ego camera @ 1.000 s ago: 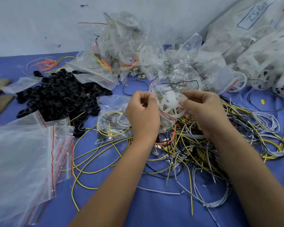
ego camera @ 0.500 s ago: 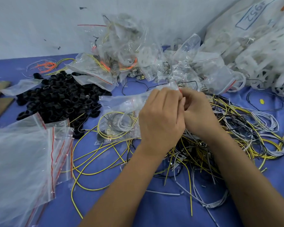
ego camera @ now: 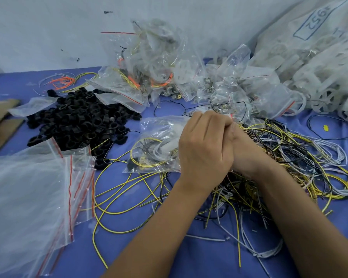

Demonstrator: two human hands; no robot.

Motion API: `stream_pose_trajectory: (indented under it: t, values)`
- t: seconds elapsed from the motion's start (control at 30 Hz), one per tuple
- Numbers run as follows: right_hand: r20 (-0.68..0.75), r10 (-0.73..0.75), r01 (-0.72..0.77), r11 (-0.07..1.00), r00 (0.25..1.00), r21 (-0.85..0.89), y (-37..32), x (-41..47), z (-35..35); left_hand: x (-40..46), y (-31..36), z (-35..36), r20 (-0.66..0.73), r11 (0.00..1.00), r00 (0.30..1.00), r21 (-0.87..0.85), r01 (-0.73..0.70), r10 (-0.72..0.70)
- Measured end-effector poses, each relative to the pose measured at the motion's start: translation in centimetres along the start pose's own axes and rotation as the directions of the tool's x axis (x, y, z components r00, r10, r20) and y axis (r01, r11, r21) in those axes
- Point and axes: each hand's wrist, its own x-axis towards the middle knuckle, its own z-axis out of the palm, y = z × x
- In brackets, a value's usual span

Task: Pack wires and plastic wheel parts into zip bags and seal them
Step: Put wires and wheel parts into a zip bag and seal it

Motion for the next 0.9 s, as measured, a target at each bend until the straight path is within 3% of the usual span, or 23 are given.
stream_pose_trajectory:
  t: [0.17, 0.3, 0.4, 0.5, 0.6, 0.7, 0.8, 0.9]
  values:
    - [0.081, 0.151, -0.17, 0.926, 0.985, 0.336, 0.3, 0.0, -0.2, 0.0, 0.0, 0.1, 0.008, 1.0, 1.0, -0.016, 0.007, -0.007]
    - [0.032, 0.128, -0.127, 0.849, 0.991, 0.514, -0.7, 0.5, -2.1, 0.0, -0.1, 0.2, 0.05, 0.995, 0.994, 0.004, 0.1, -0.1]
    - [-0.035, 0.153, -0.126, 0.906, 0.988, 0.405, -1.3, 0.5, -4.0, 0.6, 0.9, 0.9, 0.082, 0.993, 0.99, 0.017, 0.114, -0.115]
    - [-0.298, 0.147, -0.083, 0.972, 0.943, 0.218, -1.9, -0.1, -6.2, 1.7, 3.0, 2.5, 0.097, 0.997, 0.993, -0.029, 0.076, -0.073]
    - [-0.563, 0.082, -0.102, 0.995, 0.822, -0.005, -2.0, -1.7, -9.1, 2.7, 5.4, 5.2, 0.214, 0.989, 0.967, -0.015, 0.147, -0.141]
    - [-0.736, -0.068, -0.261, 0.91, 0.674, -0.322, -1.9, -5.0, -12.8, 2.6, 8.1, 8.9, 0.412, 0.973, 0.892, -0.045, 0.224, -0.186]
    - [-0.871, -0.199, -0.439, 0.8, 0.45, -0.41, -1.5, -8.8, -16.4, 1.5, 11.2, 12.7, 0.569, 0.973, 0.808, -0.054, 0.224, -0.154]
    - [-0.916, -0.331, -0.708, 0.589, 0.229, -0.39, -0.4, -12.5, -20.2, -0.1, 14.3, 16.0, 0.717, 0.969, 0.688, -0.075, 0.235, -0.111]
